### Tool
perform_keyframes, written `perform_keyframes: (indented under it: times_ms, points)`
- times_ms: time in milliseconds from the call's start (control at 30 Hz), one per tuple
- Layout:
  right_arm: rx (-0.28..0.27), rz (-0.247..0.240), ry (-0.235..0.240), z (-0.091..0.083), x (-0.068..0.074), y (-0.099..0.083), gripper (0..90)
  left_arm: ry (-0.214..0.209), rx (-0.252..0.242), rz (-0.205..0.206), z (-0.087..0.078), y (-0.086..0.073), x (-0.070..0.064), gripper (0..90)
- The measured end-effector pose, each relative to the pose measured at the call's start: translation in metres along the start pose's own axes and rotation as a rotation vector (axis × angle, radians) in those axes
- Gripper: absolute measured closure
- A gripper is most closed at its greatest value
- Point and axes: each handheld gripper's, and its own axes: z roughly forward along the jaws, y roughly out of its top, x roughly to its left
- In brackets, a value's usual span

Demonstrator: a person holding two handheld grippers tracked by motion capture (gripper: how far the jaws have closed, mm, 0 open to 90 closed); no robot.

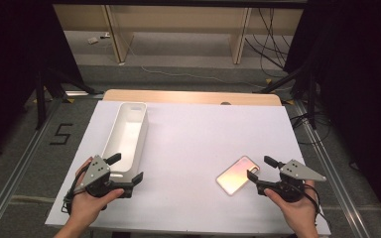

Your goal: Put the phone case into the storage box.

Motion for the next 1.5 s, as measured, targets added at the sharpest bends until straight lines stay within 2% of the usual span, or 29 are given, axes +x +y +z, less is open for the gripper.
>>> perform_keyframes:
  times_ms: [133,200,233,300,333,367,400,467,500,533,567,633,667,700,733,767,867,900,933,1067,1133,1167,1200,1233,1267,1300,1400,1433,1500]
  points:
    - [-0.005,-0.002,0.005,0.000,0.000,0.000,20.6,0.004,-0.019,-0.008,-0.001,0.001,0.000,2.4]
    - [0.013,-0.016,-0.012,-0.001,-0.001,0.000,21.1,0.003,-0.019,-0.007,-0.001,0.001,0.001,2.5]
    - [0.033,0.001,-0.008,-0.002,-0.001,0.000,21.2,0.006,-0.011,-0.003,-0.001,0.001,0.000,2.5]
    - [0.002,0.004,-0.004,0.000,-0.001,0.000,24.3,0.002,-0.014,0.000,-0.003,0.001,0.001,2.5]
    - [0.033,-0.008,-0.009,-0.002,-0.001,0.001,27.8,0.006,-0.015,-0.004,-0.004,0.001,0.000,2.6]
    - [0.040,-0.016,-0.012,-0.001,-0.001,0.001,33.3,0.003,-0.021,-0.005,-0.005,0.001,0.000,2.7]
    - [0.085,-0.029,-0.010,-0.003,-0.002,0.002,44.0,0.005,-0.019,-0.002,-0.006,0.001,0.000,2.8]
    - [0.107,-0.055,-0.029,-0.003,-0.005,0.002,59.6,0.002,-0.017,-0.005,-0.006,0.000,0.000,2.9]
    - [0.140,-0.065,-0.037,-0.005,-0.007,0.003,65.4,0.003,-0.018,-0.003,-0.006,0.001,0.000,3.0]
    - [0.150,-0.059,-0.049,-0.004,-0.010,0.001,71.3,0.003,-0.020,-0.001,-0.006,0.001,-0.001,3.1]
    - [0.197,-0.062,-0.069,-0.006,-0.012,0.001,77.1,0.003,-0.020,-0.001,-0.006,0.001,-0.001,3.1]
    - [0.231,-0.056,-0.074,-0.005,-0.016,-0.002,87.8,-0.004,-0.020,-0.005,-0.005,0.001,-0.001,3.2]
    - [0.277,-0.053,-0.090,-0.006,-0.018,-0.003,90.0,-0.004,-0.019,-0.003,-0.005,0.001,-0.001,3.2]
    - [0.291,-0.049,-0.094,-0.004,-0.020,-0.004,90.0,-0.011,-0.023,-0.003,-0.004,0.000,-0.001,3.2]
    - [0.337,-0.038,-0.089,-0.002,-0.021,-0.006,90.0,-0.006,-0.018,-0.003,-0.004,0.001,-0.001,3.3]
    - [0.349,-0.047,-0.082,-0.001,-0.023,-0.007,90.0,-0.004,-0.018,-0.006,-0.004,0.001,-0.001,3.4]
    - [0.441,-0.035,-0.089,0.006,-0.024,-0.011,90.0,-0.009,-0.023,-0.013,-0.004,0.000,0.000,3.4]
    - [0.459,-0.046,-0.078,0.009,-0.026,-0.010,90.0,-0.009,-0.022,-0.011,-0.004,0.000,0.000,3.5]
    - [0.475,-0.048,-0.087,0.010,-0.025,-0.011,90.0,-0.009,-0.023,-0.011,-0.004,0.000,0.000,3.5]
    - [0.556,-0.020,-0.094,0.018,-0.023,-0.013,90.0,-0.008,-0.016,-0.008,-0.004,0.000,0.000,3.5]
    - [0.575,-0.039,-0.093,0.021,-0.024,-0.016,90.0,-0.010,-0.015,-0.007,-0.004,0.000,-0.001,3.5]
    - [0.594,-0.021,-0.094,0.021,-0.023,-0.015,90.0,-0.012,-0.015,-0.010,-0.004,0.000,-0.001,3.6]
    - [0.590,-0.045,-0.094,0.021,-0.024,-0.016,90.0,-0.016,-0.019,-0.012,-0.004,0.000,-0.001,3.7]
    - [0.601,-0.021,-0.098,0.022,-0.023,-0.015,90.0,-0.016,-0.019,-0.012,-0.004,0.000,-0.001,3.7]
    - [0.599,-0.037,-0.095,0.022,-0.024,-0.016,90.0,-0.016,-0.013,-0.012,-0.003,0.000,-0.001,3.7]
    - [0.613,-0.017,-0.093,0.023,-0.024,-0.016,90.0,-0.017,-0.012,-0.013,-0.003,0.000,-0.001,3.7]
    - [0.626,-0.004,-0.096,0.025,-0.026,-0.016,90.0,-0.018,-0.014,-0.010,-0.004,0.000,-0.001,3.8]
    - [0.618,-0.027,-0.098,0.027,-0.027,-0.017,90.0,-0.018,-0.015,-0.009,-0.004,0.000,-0.001,3.8]
    - [0.622,-0.024,-0.106,0.030,-0.030,-0.017,90.0,-0.017,-0.014,-0.010,-0.003,0.000,-0.001,3.8]
